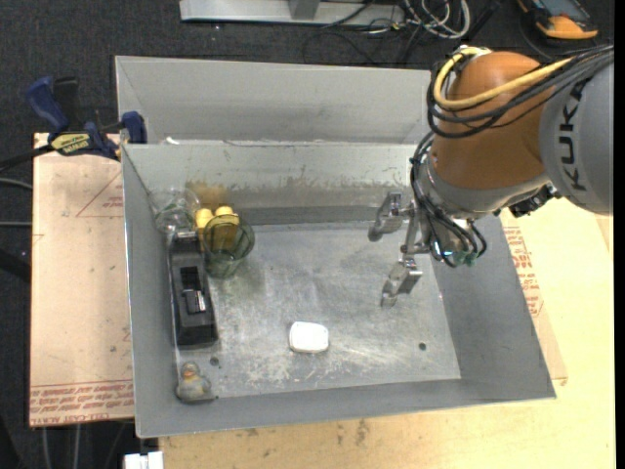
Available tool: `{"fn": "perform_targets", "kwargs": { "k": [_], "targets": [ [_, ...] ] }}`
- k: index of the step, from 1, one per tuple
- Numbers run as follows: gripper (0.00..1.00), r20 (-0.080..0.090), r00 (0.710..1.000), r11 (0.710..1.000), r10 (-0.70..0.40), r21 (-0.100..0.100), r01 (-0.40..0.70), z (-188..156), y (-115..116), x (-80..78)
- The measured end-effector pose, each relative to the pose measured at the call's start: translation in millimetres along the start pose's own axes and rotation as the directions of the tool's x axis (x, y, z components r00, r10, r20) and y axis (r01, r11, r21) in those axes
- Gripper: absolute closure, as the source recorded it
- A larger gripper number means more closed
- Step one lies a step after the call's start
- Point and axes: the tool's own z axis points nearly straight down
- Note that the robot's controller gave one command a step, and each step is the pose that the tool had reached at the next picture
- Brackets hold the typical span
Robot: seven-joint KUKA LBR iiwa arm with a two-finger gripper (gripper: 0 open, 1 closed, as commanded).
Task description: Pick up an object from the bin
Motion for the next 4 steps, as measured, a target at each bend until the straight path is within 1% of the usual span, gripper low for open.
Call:
{"fn": "perform_targets", "kwargs": {
  "k": [1,2,3,4],
  "targets": [
    [0.00,0.007,1.000,1.000,0.000,0.000,0.000,-4,0,-1.5],
    [0.00,0.018,1.000,1.000,-0.019,0.001,0.019,28,8,-0.7],
    [0.00,0.014,0.999,1.000,-0.030,0.001,0.030,44,12,2.2],
    [0.00,0.012,0.999,0.999,-0.044,0.000,0.044,83,4,9.3]
  ]
}}
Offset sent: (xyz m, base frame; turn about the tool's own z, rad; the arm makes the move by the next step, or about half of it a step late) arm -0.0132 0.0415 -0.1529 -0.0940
